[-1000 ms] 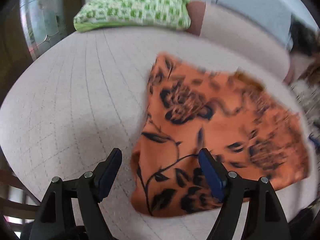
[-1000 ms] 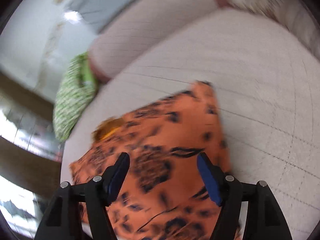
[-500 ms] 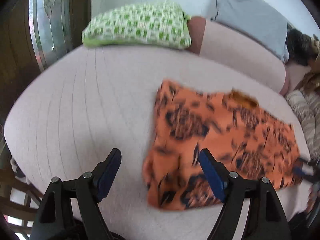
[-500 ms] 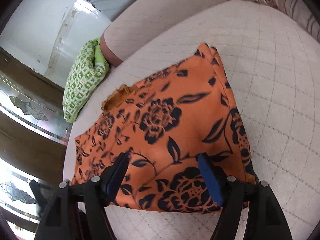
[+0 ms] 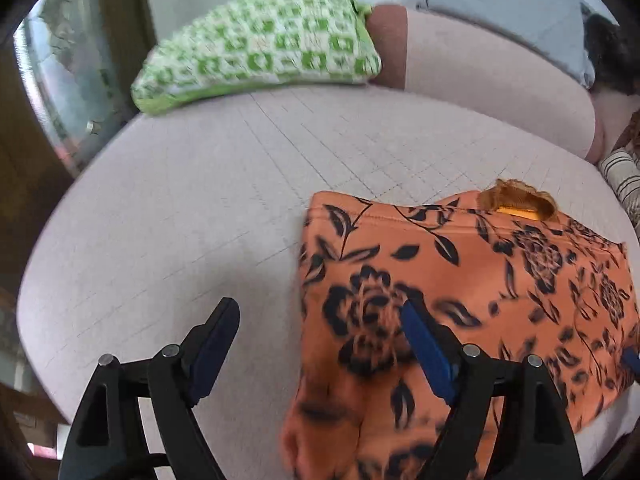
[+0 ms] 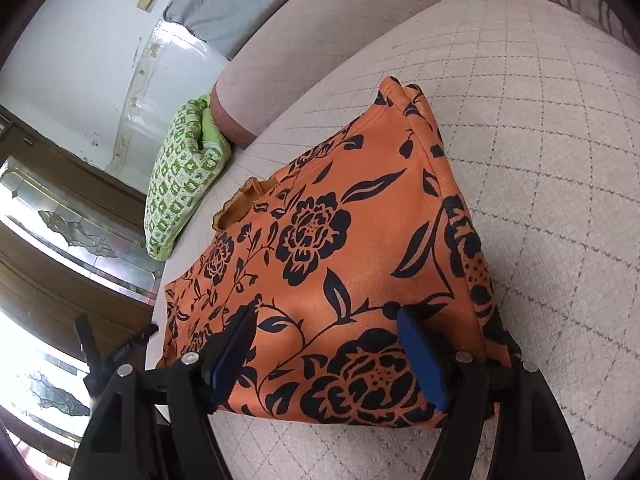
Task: Fold small clothes
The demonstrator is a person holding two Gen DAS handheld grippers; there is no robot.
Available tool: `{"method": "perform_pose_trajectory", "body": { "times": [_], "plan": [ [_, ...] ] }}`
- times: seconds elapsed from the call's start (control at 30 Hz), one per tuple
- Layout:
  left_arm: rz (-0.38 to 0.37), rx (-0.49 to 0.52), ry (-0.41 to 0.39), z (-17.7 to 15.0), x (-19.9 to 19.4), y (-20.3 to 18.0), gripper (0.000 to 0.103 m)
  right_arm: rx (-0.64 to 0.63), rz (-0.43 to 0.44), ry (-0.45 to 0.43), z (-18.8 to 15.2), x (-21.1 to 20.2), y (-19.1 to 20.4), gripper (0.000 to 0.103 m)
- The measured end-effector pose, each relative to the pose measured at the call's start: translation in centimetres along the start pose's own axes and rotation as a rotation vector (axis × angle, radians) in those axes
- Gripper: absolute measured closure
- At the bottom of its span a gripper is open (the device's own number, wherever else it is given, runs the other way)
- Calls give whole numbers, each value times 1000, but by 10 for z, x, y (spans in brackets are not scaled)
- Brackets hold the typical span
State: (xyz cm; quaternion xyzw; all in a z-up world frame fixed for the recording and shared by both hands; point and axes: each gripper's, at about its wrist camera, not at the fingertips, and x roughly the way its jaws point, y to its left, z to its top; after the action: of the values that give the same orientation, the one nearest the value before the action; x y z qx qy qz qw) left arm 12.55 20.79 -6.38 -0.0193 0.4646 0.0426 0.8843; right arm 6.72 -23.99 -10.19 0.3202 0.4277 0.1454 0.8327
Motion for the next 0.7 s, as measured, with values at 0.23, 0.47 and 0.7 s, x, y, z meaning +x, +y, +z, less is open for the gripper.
{"method": "perform_pose_trajectory", "body": {
  "times": [0.23,0.47,0.7],
  "plan": [
    [27,-76,1,38,25,26,25,1,19,0,2,0,-2,26],
    [72,-57,112,68,77,36,51,-26,9,2,4,6,2,21],
    [48,-3,-32,62,9,33,48,-34,7,-5,2,6,4,21]
  ]
}}
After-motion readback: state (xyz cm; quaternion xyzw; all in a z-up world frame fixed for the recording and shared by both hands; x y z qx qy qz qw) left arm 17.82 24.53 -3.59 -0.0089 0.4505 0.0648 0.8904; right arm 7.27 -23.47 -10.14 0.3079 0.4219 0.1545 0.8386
